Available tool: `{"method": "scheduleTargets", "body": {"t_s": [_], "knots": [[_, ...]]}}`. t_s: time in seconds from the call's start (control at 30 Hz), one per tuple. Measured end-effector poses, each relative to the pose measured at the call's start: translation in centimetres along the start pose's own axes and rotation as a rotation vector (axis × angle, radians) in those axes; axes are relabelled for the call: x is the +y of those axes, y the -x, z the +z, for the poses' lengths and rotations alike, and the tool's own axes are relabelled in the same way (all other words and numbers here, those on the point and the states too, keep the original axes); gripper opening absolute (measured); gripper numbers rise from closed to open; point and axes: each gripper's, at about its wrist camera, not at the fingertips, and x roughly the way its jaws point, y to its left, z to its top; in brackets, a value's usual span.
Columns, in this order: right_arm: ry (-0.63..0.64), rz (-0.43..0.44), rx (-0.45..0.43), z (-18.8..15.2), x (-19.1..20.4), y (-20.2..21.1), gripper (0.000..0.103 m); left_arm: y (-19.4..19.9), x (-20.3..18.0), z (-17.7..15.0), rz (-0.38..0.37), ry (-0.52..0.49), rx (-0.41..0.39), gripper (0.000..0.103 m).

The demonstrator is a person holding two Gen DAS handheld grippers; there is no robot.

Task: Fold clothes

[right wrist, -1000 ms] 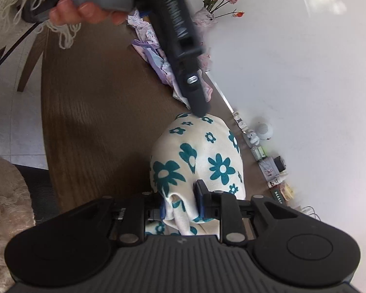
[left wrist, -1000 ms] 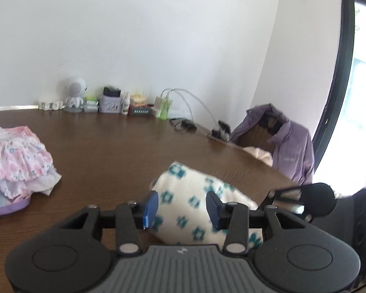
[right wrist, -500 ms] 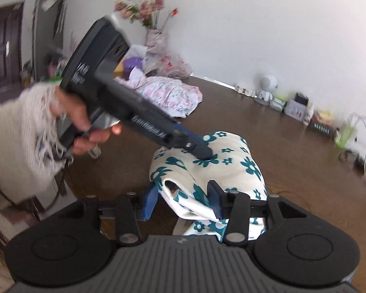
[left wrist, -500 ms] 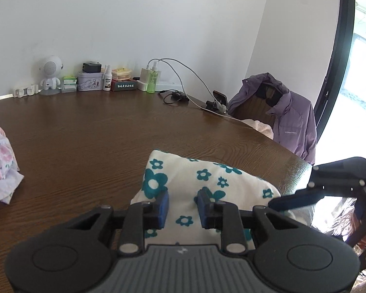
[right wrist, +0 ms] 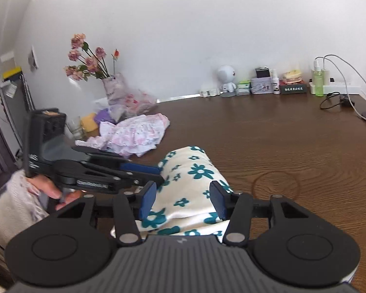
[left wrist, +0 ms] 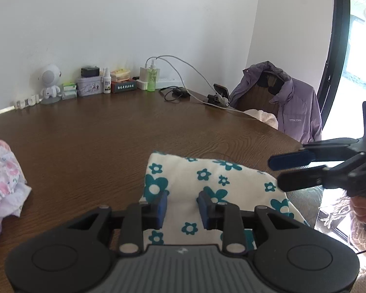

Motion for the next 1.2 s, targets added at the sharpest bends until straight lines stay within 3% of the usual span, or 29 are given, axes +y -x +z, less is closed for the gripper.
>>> {"method": "scheduleTargets", "body": {"t_s": [0.07,0.13,0.33,0.47,0.77,0.93,1.07,1.2], "knots": [[0.032,-0.032,0.038,-0.5,0.3,-1.4,0.028,-0.1,-0.3,1.1,-0.014,-0.021,-0.020,0.031],[0.071,-0.060,0.056,-1.0,0.8,-2.2,0.028,-0.9,-0.5,1.9,-0.032,-0.041,-0.021,0.031],[0.145,-0.091,0.086,-2.0,1.2,-3.4,0.028,-5.3,0.1,1.6,-0.020,-0.074,0.083,0.028],[0.267,-0.057,0.125,-1.5,0.8,-4.3,0.028,-5.2,0.8,0.2,-0.002,-0.019,0.084,0.027],[0.488,0.103,0.207,1.1,-1.3,-6.3,0.029,-2.9,-1.5,-1.9,0.129,-0.036,0.074,0.025],[0.357,0.136,0.171,2.9,-1.4,-4.2,0.029,-1.4,-1.7,-0.1,0.128,-0.061,0.033,0.027],[0.216,0.140,0.069,4.2,-1.3,-3.1,0.028,-1.6,-1.8,1.4,0.113,-0.095,0.022,0.027],[0.224,0.070,0.127,3.5,-0.5,-5.9,0.017,-3.8,-1.5,1.0,0.127,-0.108,0.091,0.025]]}}
